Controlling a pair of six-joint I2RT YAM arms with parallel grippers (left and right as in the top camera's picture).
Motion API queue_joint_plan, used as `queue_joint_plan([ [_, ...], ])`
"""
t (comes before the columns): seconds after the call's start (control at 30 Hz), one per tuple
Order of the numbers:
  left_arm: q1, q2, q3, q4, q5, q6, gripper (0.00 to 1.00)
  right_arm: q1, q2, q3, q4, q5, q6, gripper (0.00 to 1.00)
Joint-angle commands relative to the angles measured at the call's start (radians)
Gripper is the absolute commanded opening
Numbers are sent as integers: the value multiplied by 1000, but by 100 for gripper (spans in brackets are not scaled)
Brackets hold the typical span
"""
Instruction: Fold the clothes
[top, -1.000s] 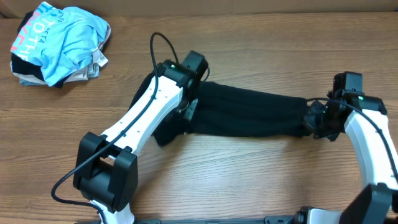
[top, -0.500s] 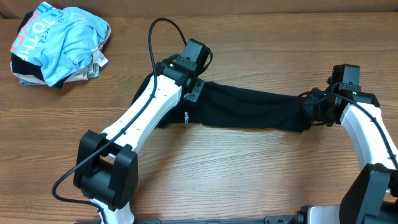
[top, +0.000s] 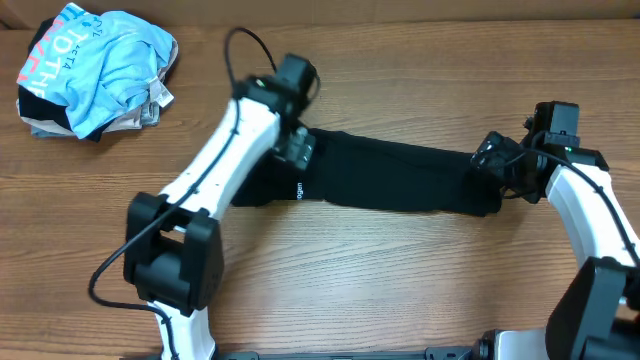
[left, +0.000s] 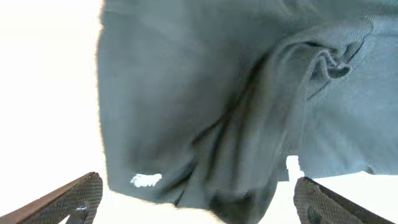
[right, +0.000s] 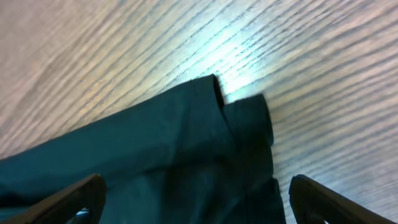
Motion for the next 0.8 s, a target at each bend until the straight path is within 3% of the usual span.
queue_joint_plan([
  [0.0,50,-9,179,-100,54,-10,100,5,80,-13,12,-21,-48,98],
  [0.2,95,-9,396,-252,70,-10,100,4,199,-13,14,-63,-87,96],
  [0.3,107,-9,456,-282,69,-6,100,5,228,-17,15,-114,-100,86],
  [0.37,113,-9,469,-286,69,-6,100,5,237,-18,15,-138,-99,67],
  [0.4,116,-9,470,-286,69,-6,100,5,237,-18,14,-140,-98,52],
  [0.43,119,-9,470,-288,69,-6,100,4,237,-18,14,-140,-94,27],
  [0.47,122,-8,470,-292,69,-6,100,4,237,-17,11,-140,-91,11],
  [0.5,126,-8,470,-297,69,-6,100,4,237,-17,8,-140,-88,4],
  [0.77,173,-8,472,-314,88,-10,100,-161,221,115,-194,-126,-70,4],
])
